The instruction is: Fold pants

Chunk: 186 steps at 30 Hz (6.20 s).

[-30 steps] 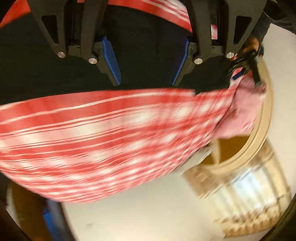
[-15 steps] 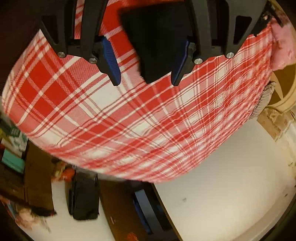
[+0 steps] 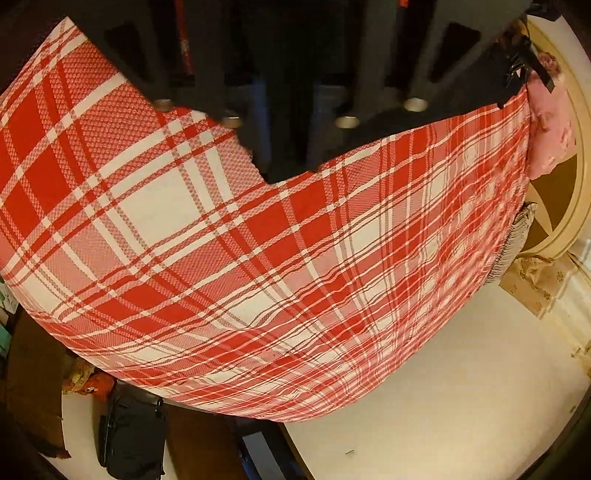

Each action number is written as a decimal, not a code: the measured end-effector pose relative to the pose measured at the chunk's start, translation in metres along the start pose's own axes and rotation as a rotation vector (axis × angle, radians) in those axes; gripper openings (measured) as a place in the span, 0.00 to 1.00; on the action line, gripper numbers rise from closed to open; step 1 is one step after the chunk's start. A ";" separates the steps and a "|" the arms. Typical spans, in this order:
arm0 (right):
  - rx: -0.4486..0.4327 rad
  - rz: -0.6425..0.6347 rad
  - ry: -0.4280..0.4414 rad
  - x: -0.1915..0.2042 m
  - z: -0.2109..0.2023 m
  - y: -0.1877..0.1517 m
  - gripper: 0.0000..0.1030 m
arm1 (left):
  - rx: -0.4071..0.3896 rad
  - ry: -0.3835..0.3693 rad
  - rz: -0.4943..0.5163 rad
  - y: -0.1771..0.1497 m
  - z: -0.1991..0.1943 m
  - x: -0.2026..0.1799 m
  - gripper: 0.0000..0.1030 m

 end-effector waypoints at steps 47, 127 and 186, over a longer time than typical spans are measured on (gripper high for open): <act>-0.161 0.173 0.067 -0.032 -0.029 -0.038 0.47 | -0.004 0.032 -0.067 -0.028 -0.024 0.026 0.99; -0.376 -0.289 0.222 0.112 0.013 -0.081 0.54 | 0.239 -0.688 0.058 0.053 -0.048 -0.267 0.08; -0.047 -0.611 0.190 0.197 0.063 -0.149 0.61 | 0.285 -0.446 -0.134 0.014 -0.011 -0.103 0.41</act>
Point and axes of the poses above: each gripper's, at about its wrist camera, not at the fingertips, and z roughly the way its jaws point, x to its left, y to its top, the point moved 6 cm from there along z, roughly the way its jaws point, and after that the axes turned 12 degrees about y, right-handed, at the moved point
